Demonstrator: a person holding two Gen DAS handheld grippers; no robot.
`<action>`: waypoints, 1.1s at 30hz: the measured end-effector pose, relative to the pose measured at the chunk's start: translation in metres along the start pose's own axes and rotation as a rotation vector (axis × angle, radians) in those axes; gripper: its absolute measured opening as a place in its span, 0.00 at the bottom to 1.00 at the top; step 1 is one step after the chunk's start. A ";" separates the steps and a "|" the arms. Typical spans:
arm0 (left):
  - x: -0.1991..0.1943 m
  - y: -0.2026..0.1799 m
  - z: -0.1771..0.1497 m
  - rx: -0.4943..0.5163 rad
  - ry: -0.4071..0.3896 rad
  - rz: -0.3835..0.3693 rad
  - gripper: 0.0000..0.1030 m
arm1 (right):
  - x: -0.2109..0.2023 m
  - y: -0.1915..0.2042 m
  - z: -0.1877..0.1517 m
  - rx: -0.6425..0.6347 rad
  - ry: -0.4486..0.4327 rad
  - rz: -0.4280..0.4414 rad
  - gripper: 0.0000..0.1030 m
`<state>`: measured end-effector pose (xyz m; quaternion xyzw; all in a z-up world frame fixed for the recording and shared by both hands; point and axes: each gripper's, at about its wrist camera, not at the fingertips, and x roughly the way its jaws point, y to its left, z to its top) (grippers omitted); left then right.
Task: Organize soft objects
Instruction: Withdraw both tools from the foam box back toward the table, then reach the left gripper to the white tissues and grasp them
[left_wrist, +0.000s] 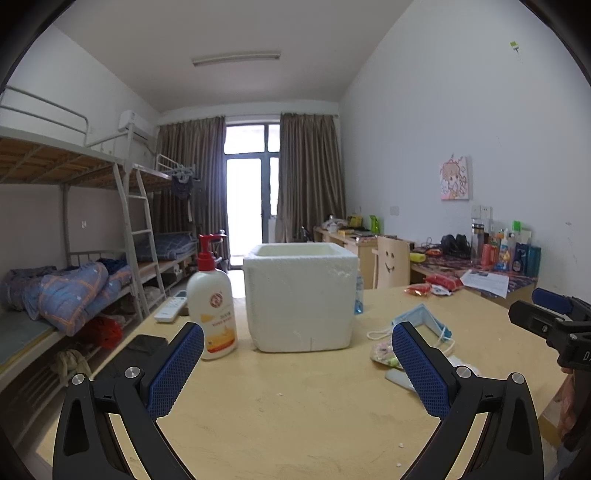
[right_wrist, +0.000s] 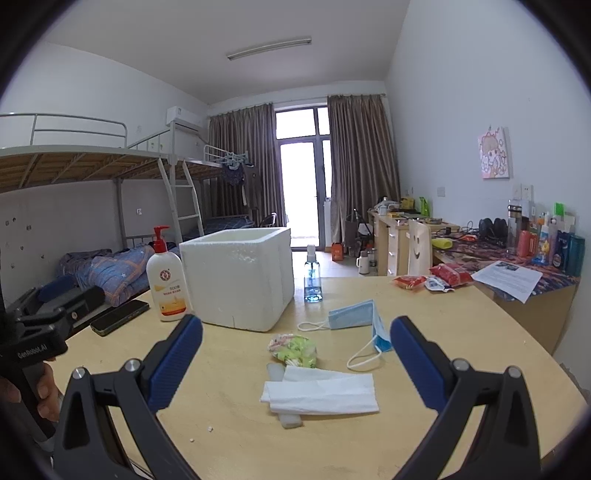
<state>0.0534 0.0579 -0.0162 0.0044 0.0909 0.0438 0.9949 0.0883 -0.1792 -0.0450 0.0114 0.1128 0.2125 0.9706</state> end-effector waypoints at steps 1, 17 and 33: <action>0.002 -0.003 0.000 0.004 0.009 -0.014 0.99 | 0.001 -0.003 0.000 0.007 0.005 0.007 1.00; 0.030 -0.066 -0.003 0.098 0.098 -0.254 0.99 | -0.012 -0.039 -0.010 0.023 0.053 -0.098 1.00; 0.078 -0.122 -0.015 0.215 0.236 -0.382 0.99 | -0.005 -0.085 -0.027 0.081 0.122 -0.145 1.00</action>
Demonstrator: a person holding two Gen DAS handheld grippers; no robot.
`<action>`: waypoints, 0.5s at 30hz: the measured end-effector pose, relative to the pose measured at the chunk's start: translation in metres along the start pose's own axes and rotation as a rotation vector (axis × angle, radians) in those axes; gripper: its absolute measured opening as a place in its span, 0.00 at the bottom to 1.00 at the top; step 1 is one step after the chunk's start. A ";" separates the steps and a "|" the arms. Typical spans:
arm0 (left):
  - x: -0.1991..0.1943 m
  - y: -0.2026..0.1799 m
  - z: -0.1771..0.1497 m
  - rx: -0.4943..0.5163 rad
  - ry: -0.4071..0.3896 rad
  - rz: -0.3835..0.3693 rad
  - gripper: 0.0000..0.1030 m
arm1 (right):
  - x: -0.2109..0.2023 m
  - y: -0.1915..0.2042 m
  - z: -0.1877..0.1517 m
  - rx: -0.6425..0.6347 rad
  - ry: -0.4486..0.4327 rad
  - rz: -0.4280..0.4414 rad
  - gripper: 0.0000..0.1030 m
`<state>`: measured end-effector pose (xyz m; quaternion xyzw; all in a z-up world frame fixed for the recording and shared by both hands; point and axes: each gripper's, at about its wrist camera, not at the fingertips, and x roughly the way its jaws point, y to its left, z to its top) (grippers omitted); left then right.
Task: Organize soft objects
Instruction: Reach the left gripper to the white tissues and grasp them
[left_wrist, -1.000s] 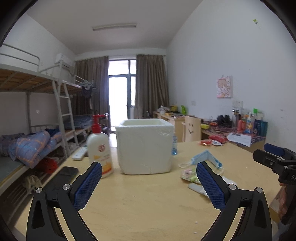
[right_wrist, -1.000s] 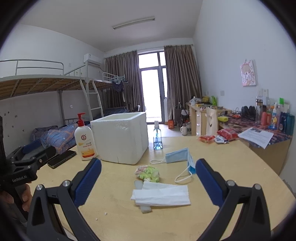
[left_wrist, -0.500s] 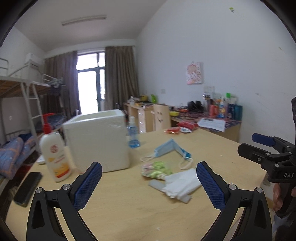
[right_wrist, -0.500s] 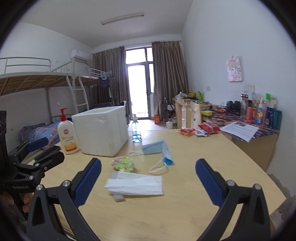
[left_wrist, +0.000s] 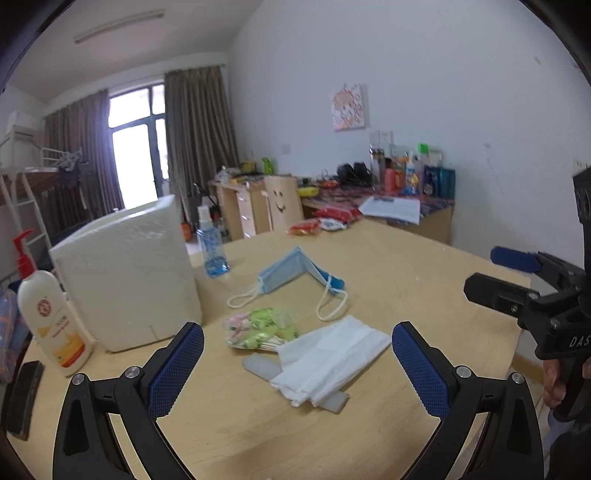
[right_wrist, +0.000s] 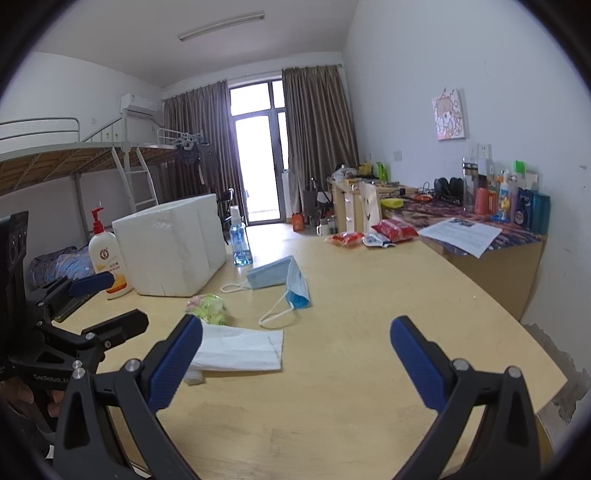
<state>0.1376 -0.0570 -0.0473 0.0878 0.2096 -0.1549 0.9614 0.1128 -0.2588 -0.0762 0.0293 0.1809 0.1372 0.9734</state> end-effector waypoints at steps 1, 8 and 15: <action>0.005 -0.002 0.000 0.013 0.010 -0.001 0.99 | 0.002 -0.002 -0.001 0.002 0.007 0.003 1.00; 0.024 -0.012 0.000 0.084 0.064 -0.021 0.99 | 0.014 -0.014 -0.006 0.008 0.043 0.008 1.00; 0.051 -0.021 0.000 0.103 0.154 -0.074 0.91 | 0.019 -0.026 -0.009 0.034 0.059 0.015 1.00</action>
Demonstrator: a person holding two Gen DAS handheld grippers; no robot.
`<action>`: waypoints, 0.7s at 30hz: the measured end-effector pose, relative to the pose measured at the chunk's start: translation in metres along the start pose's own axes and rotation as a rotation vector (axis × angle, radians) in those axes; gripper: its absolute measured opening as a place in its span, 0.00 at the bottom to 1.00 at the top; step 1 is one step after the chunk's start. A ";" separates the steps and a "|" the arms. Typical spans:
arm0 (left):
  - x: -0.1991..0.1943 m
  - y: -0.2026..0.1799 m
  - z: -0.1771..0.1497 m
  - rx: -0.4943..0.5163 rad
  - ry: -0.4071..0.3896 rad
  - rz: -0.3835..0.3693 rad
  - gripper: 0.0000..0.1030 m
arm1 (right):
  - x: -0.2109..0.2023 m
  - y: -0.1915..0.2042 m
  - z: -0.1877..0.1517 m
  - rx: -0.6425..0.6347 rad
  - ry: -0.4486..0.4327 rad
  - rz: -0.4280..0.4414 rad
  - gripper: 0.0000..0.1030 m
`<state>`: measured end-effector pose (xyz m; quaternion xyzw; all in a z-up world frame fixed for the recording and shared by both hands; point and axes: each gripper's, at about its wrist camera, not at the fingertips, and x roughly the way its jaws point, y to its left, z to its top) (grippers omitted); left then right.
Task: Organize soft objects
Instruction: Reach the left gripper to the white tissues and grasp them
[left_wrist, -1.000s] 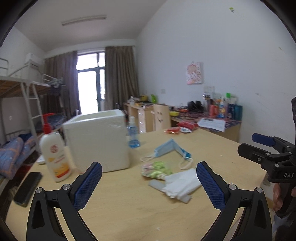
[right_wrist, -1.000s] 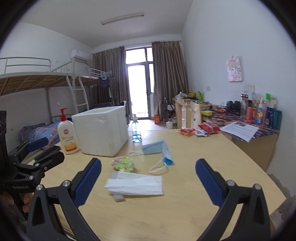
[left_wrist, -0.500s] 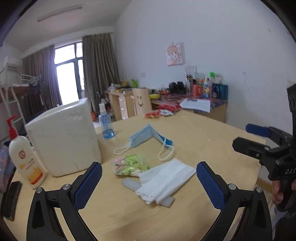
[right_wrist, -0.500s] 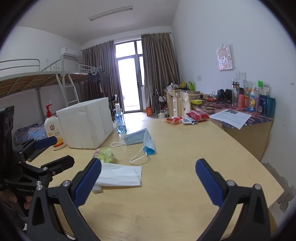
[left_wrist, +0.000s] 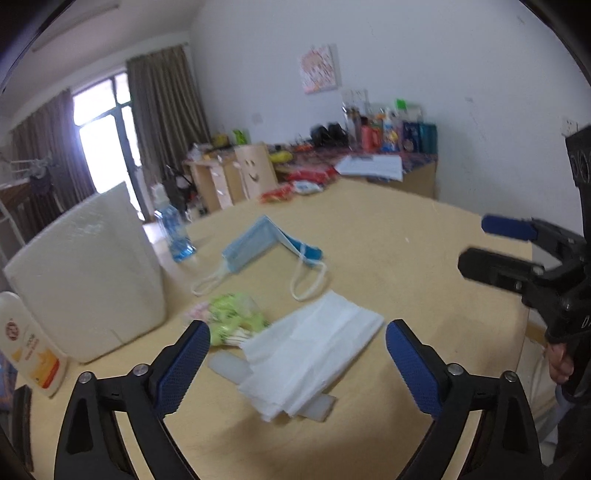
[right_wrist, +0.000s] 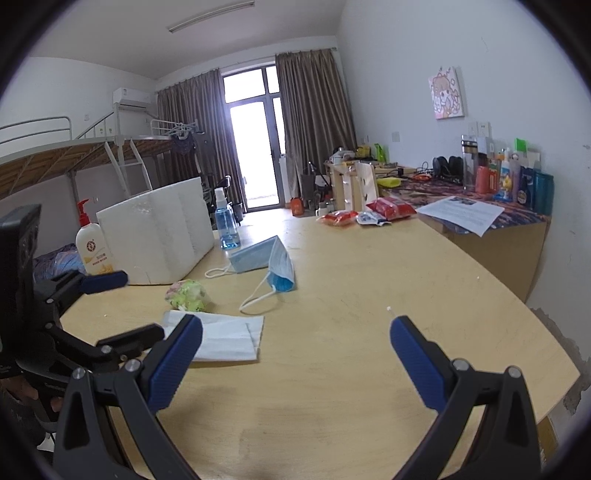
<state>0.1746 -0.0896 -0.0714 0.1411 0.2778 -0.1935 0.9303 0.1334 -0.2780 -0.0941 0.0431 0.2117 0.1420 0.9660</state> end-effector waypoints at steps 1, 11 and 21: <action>0.003 -0.001 0.000 0.008 0.014 -0.010 0.88 | 0.001 -0.002 0.000 0.003 0.003 0.001 1.00; 0.041 -0.005 -0.001 -0.004 0.182 -0.053 0.76 | 0.011 -0.015 -0.003 0.043 0.042 0.010 1.00; 0.057 -0.006 -0.004 -0.004 0.260 -0.056 0.59 | 0.014 -0.016 -0.003 0.041 0.055 0.033 1.00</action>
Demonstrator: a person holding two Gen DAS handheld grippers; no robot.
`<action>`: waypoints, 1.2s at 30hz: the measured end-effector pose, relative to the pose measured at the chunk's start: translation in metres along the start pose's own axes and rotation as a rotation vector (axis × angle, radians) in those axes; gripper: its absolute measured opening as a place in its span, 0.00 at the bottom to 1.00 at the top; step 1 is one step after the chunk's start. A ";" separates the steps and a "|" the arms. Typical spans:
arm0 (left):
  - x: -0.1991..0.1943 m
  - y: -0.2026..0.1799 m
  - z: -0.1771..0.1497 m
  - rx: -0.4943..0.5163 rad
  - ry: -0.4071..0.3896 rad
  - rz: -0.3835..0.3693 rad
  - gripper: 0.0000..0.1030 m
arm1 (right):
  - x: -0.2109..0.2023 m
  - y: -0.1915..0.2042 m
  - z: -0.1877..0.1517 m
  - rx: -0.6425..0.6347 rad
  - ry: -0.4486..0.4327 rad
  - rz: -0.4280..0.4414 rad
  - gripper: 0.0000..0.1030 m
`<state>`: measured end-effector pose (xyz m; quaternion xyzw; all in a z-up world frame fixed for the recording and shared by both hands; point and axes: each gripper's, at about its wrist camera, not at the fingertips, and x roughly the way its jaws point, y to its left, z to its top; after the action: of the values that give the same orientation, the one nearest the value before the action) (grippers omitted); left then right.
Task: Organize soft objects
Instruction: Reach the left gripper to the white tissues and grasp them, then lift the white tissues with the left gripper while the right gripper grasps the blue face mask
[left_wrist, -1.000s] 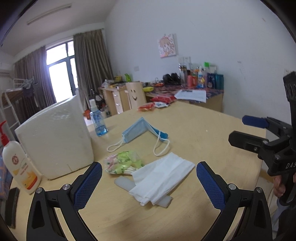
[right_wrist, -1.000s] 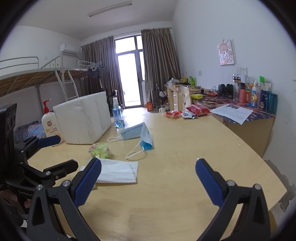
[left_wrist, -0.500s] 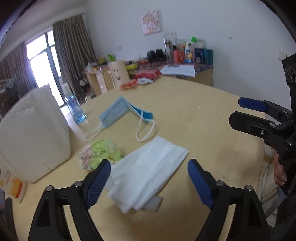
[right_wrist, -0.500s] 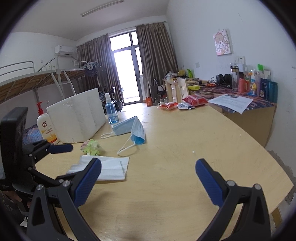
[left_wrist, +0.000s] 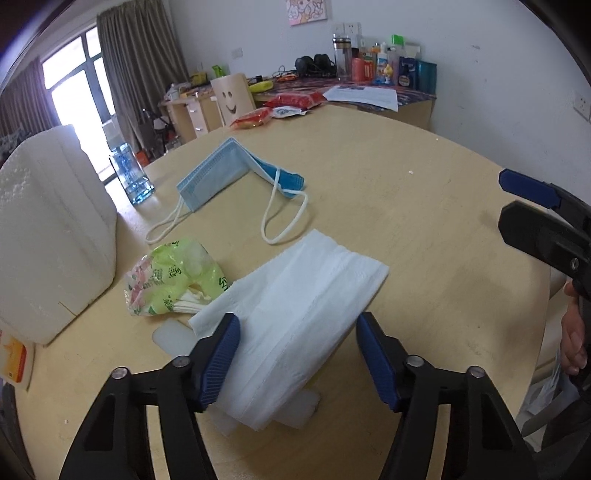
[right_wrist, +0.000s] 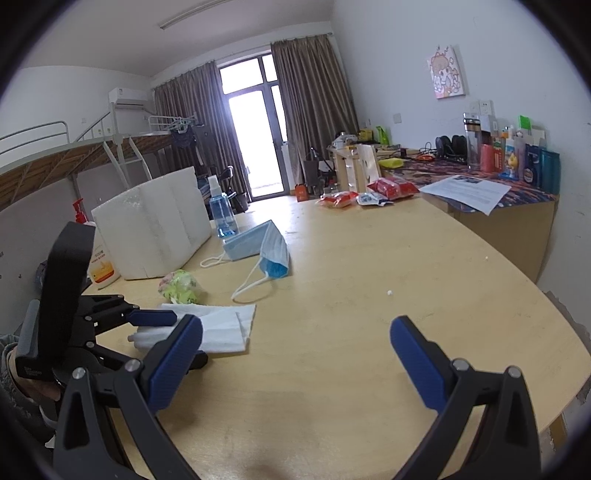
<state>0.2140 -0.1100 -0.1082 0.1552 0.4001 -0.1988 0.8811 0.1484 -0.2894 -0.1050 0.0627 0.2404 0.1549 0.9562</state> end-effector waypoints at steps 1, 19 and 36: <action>0.000 0.000 0.000 -0.003 0.002 -0.008 0.52 | 0.001 0.000 -0.001 0.001 0.004 0.004 1.00; -0.009 0.014 0.003 -0.072 -0.043 -0.109 0.12 | 0.004 0.000 0.004 -0.004 0.018 -0.004 1.00; -0.065 0.069 -0.009 -0.214 -0.188 -0.081 0.10 | 0.022 0.031 0.031 -0.077 0.046 0.007 1.00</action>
<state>0.2019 -0.0316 -0.0561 0.0246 0.3405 -0.2041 0.9175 0.1735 -0.2542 -0.0814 0.0230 0.2558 0.1687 0.9516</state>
